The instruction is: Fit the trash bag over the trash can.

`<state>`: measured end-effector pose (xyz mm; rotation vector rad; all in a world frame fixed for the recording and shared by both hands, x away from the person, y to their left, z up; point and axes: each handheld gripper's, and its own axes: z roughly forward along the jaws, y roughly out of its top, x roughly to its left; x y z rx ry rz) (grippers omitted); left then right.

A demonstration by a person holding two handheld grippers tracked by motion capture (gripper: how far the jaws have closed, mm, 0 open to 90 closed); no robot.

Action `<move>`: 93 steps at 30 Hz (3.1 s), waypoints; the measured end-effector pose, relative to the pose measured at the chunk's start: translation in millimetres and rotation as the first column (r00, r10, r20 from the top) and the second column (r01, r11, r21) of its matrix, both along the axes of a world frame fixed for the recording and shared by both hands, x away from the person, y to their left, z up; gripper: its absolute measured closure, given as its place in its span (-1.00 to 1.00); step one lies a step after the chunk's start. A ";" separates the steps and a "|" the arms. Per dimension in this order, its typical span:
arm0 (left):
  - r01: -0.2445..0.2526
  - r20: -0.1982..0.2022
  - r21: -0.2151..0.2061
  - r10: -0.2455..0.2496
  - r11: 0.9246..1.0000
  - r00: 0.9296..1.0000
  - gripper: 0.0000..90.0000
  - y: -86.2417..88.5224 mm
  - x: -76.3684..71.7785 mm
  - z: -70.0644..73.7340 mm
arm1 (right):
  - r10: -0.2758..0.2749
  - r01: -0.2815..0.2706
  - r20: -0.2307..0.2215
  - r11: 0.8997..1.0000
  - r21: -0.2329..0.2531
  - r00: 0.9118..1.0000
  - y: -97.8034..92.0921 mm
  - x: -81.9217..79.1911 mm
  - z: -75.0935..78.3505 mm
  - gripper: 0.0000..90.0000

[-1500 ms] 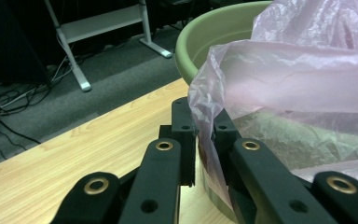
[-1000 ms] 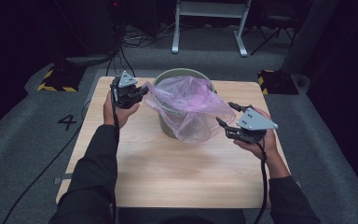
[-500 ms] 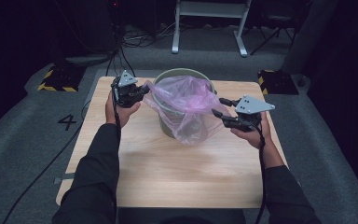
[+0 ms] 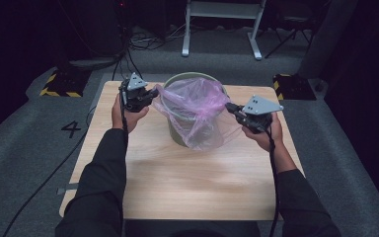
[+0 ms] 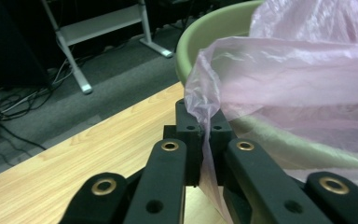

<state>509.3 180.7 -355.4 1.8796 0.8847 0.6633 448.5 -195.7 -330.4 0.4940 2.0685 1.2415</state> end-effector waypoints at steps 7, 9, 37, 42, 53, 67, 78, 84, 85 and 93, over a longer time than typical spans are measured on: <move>-0.021 -0.039 -0.027 0.020 0.999 0.999 0.98 -3.6 16.4 -7.0 | -0.109 0.131 -0.151 0.981 0.142 0.982 -4.9 39.2 -1.3 1.00; -0.027 -0.054 -0.032 0.025 0.999 0.998 0.98 -4.4 20.5 -9.2 | -0.149 0.178 -0.182 0.972 0.156 0.972 -3.9 50.3 -4.0 1.00; 0.205 -0.058 -0.025 -0.206 0.978 0.977 1.00 -17.0 -17.3 -22.9 | -0.021 0.090 -0.344 0.978 0.187 0.939 -33.1 45.6 -38.5 1.00; 0.189 -0.017 -0.012 -0.189 0.982 0.982 0.99 -15.1 -27.1 -15.2 | -0.080 0.134 -0.280 0.974 0.183 0.957 -42.0 29.9 -29.0 1.00; 0.129 -0.071 0.019 -0.127 0.992 0.989 0.97 -26.0 -0.5 -25.1 | -0.164 0.224 -0.269 0.952 0.207 0.949 -39.2 52.6 -21.8 1.00; 0.137 -0.219 -0.030 -0.141 0.990 0.965 0.99 -35.4 23.8 -48.9 | -0.146 0.243 -0.441 0.955 0.172 0.885 -25.5 80.8 -60.6 1.00; 0.142 -0.260 0.019 -0.132 0.990 0.957 0.89 -34.7 23.7 -59.0 | -0.149 0.247 -0.521 0.961 0.123 0.840 -30.4 85.7 -80.0 1.00; 0.090 -0.192 0.002 -0.088 0.996 0.977 0.42 -16.4 9.7 -57.8 | -0.158 0.250 -0.494 0.960 0.125 0.855 -45.5 77.2 -81.4 0.86; 0.077 -0.177 -0.014 -0.079 0.997 0.981 0.26 -11.5 6.3 -56.3 | -0.152 0.242 -0.474 0.961 0.135 0.867 -49.1 74.7 -80.5 0.76; 0.071 -0.103 -0.173 -0.089 0.982 0.991 -0.43 28.4 -24.6 -42.1 | -0.149 0.211 -0.396 0.971 0.116 0.906 -75.2 51.0 -65.8 0.01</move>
